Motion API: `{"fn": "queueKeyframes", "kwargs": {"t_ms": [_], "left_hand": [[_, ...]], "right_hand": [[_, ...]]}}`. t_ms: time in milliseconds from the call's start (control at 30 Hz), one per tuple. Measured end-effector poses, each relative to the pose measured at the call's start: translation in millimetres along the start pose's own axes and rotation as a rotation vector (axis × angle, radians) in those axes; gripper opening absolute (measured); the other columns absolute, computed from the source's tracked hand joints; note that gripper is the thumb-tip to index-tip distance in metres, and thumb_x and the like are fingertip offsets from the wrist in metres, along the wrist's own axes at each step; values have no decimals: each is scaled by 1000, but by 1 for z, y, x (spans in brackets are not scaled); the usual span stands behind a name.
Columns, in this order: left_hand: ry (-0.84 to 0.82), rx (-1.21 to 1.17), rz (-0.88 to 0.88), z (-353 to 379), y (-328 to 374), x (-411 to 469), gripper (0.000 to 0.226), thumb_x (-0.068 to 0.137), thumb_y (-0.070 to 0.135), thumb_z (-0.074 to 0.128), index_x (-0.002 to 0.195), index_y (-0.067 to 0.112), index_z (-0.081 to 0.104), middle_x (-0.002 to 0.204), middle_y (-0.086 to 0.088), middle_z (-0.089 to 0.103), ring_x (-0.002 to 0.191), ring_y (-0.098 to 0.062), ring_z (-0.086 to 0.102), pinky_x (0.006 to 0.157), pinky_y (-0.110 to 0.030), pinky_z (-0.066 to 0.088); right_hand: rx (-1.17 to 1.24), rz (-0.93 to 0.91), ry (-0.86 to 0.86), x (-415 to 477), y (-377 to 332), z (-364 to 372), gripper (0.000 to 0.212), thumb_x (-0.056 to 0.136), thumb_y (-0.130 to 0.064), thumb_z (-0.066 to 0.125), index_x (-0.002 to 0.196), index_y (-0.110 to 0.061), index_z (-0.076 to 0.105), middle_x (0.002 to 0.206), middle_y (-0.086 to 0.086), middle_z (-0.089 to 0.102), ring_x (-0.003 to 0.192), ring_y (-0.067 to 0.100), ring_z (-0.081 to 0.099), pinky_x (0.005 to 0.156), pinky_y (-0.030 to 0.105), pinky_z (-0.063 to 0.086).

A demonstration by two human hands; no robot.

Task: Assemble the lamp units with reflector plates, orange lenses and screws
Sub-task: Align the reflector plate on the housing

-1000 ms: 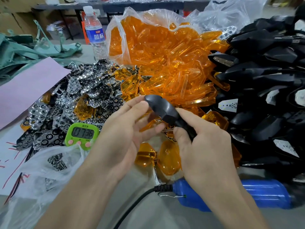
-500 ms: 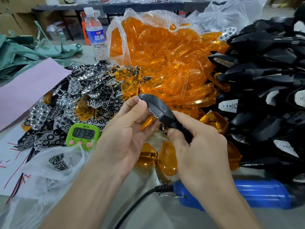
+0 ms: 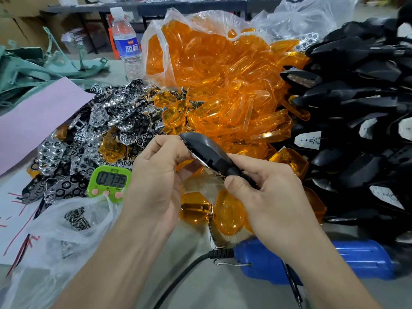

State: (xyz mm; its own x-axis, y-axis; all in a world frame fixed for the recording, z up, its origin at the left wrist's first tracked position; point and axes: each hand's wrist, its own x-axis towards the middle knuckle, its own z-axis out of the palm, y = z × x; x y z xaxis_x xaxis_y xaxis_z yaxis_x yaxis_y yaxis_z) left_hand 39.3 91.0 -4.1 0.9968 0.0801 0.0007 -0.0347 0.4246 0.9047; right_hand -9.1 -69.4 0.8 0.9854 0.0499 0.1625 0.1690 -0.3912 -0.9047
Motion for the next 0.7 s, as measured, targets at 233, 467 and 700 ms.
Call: {"fn": "queueKeyframes", "kwargs": {"t_ms": [233,467,700], "left_hand": [[91,103,40,8,-2,-11,30,86,-4,48,101,11,69,88,-6,74,78,-15,70,66,-34,62],[134,220,138,8,5,-11,37,93,-11,62,114,19,63,92,5,78,94,-13,76,71,-30,63],[-83,1084,97,-12,15,-5,38,86,-5,67,84,32,75,77,19,76,72,-6,72,73,-26,57]], "right_hand": [[-62,15,127,3,11,3,33,98,-25,66,121,-49,70,90,-33,70,96,-14,62,73,0,46],[262,150,138,8,7,-3,40,102,-16,59,81,-46,75,64,-7,62,47,5,45,45,18,34],[960,422,-168,12,12,-24,42,94,-18,58,128,8,56,71,10,52,44,8,29,40,21,26]]}}
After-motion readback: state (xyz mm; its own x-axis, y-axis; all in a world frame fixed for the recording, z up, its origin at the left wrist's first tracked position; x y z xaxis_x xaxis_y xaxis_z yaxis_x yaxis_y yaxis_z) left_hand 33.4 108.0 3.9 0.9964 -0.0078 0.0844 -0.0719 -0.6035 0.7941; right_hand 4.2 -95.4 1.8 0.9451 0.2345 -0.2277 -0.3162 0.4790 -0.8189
